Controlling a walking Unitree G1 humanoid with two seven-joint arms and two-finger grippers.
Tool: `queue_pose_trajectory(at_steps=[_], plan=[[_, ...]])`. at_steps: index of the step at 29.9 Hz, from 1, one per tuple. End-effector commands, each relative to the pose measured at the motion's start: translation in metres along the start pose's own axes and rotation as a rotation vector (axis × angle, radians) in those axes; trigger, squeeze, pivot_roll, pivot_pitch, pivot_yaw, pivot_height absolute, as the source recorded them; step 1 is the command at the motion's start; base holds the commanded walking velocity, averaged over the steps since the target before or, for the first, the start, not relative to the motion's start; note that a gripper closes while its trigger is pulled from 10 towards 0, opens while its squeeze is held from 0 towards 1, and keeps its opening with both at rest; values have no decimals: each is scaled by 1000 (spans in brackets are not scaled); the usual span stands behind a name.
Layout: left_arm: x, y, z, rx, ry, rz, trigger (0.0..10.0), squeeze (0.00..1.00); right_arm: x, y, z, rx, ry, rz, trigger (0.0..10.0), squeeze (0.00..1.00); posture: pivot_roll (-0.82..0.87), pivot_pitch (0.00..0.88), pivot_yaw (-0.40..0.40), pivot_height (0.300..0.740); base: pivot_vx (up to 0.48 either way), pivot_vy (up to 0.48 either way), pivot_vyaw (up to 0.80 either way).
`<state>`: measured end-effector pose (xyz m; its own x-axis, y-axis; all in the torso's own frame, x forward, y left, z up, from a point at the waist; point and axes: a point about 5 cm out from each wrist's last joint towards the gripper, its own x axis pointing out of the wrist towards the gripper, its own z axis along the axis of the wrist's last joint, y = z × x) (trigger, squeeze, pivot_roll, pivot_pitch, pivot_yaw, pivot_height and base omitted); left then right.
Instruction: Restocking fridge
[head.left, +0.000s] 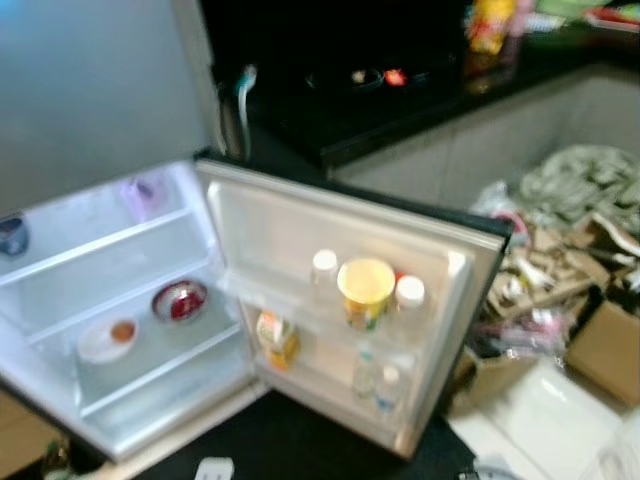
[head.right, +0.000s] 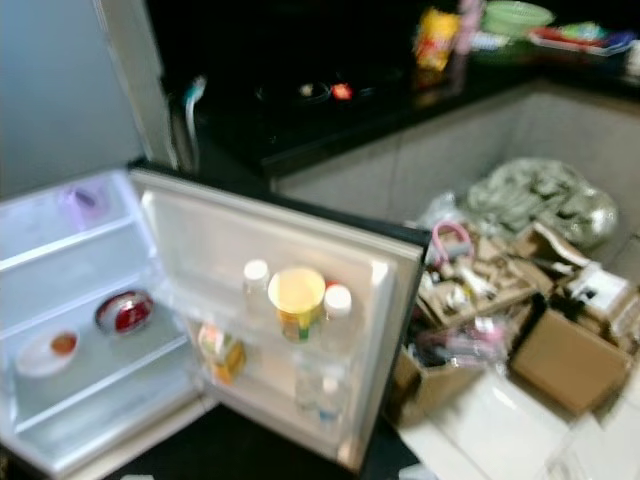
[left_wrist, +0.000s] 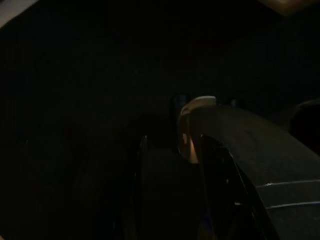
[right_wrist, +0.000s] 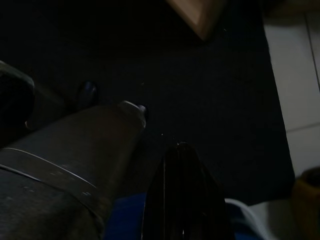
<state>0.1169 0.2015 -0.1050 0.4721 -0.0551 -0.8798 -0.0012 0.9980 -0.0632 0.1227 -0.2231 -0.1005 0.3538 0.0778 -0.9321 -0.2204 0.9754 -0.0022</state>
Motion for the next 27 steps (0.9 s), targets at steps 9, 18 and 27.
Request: queue_pose_trajectory(at_steps=[9,18,27], plan=[[-2,1,-11,0,40,-2,10000,0,1,5,1,13,-21,20,10000,0,-37,20,35,740,0,0,786],[-2,-2,-10,-14,38,-16,10000,0,1,2,3,24,-17,-3,10000,0,-37,18,32,740,0,-456,0],[-2,-2,-11,-31,36,-9,10000,0,1,-2,6,2,-28,-40,10000,0,-37,17,32,740,0,-104,0]])
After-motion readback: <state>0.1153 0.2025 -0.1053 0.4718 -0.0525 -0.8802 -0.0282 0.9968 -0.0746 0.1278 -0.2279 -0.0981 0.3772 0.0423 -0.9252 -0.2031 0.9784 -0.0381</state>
